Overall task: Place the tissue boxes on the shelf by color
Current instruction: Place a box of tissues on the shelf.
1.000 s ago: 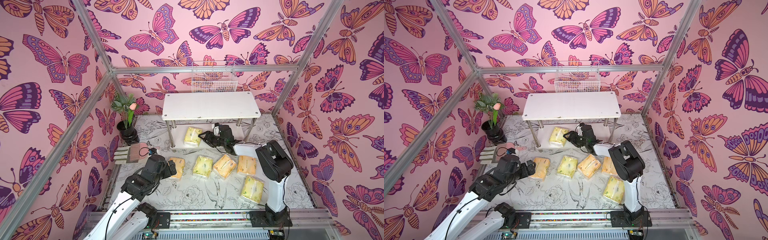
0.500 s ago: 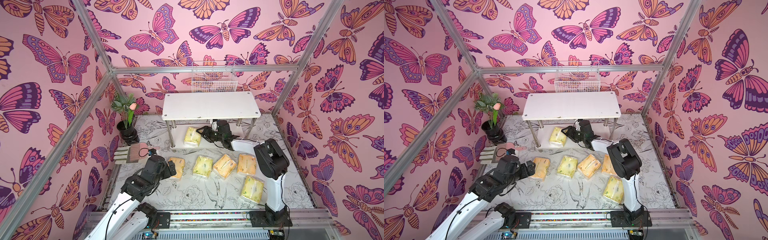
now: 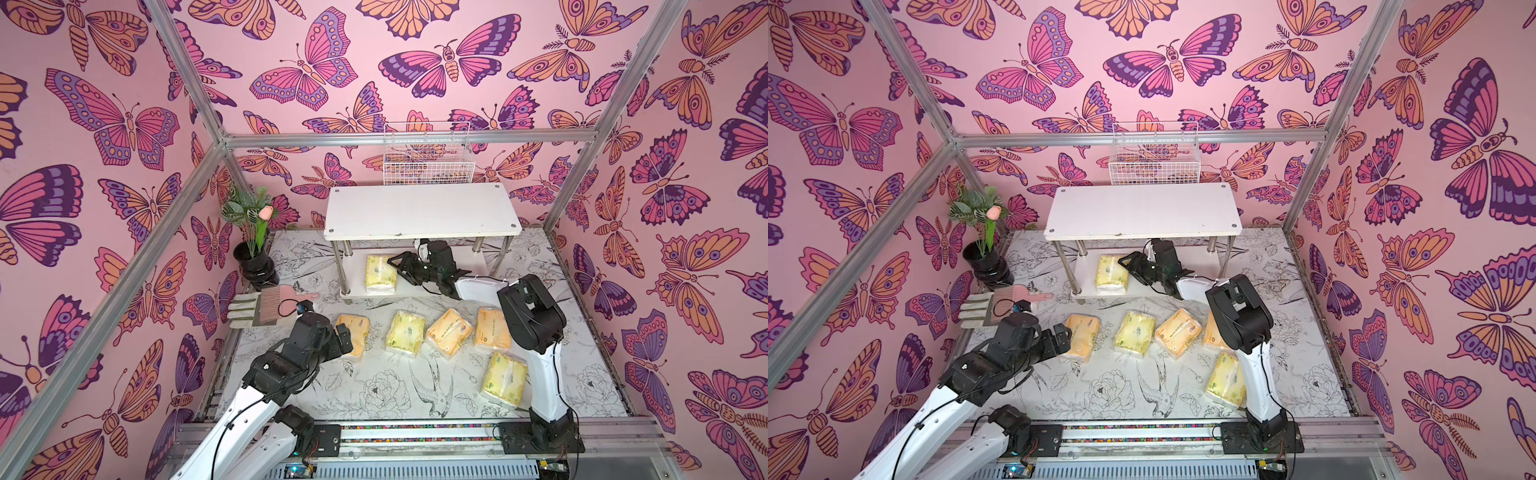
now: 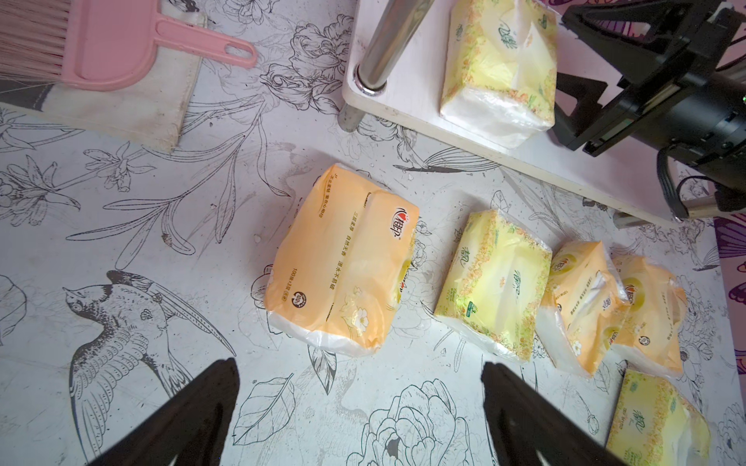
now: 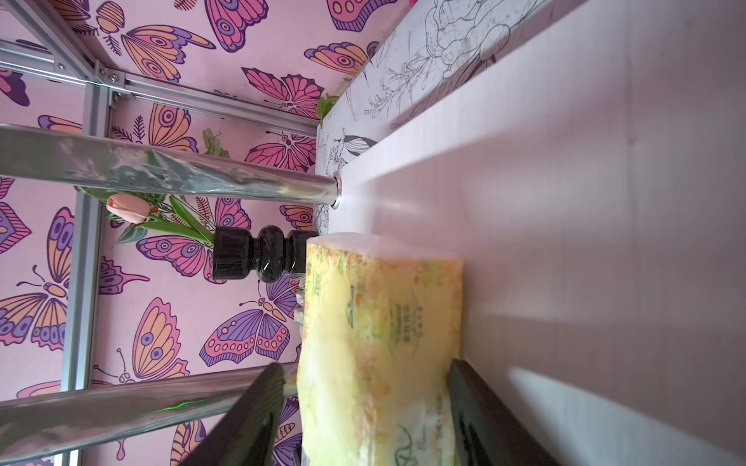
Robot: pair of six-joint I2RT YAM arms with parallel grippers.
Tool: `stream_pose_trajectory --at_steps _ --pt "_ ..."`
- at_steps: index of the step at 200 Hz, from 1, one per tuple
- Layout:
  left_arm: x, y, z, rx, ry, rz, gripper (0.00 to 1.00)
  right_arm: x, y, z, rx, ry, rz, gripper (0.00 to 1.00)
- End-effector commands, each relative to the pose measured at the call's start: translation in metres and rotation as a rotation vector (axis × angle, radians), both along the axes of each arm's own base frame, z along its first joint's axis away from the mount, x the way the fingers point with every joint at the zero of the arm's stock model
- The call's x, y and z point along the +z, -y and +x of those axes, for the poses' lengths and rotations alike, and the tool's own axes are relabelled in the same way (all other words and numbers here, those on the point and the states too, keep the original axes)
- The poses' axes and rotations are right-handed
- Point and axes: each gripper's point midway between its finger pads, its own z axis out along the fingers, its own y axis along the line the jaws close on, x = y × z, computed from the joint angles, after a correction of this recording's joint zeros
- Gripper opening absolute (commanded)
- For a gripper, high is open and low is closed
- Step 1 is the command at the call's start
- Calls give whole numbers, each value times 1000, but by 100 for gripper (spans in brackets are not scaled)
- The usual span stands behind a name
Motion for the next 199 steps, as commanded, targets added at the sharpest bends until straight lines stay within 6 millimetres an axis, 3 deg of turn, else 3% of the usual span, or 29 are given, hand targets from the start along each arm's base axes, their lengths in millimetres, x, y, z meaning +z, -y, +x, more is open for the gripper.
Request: stream_pose_trajectory --at_steps 1,93,199 --pt "-7 -3 -4 11 -21 0 100 3 -10 0 16 8 23 67" --pt "-9 -2 -5 7 -29 -6 100 8 13 -21 -15 30 -15 70" --pt "-11 0 -6 7 -36 -16 100 17 -11 -26 17 27 24 70"
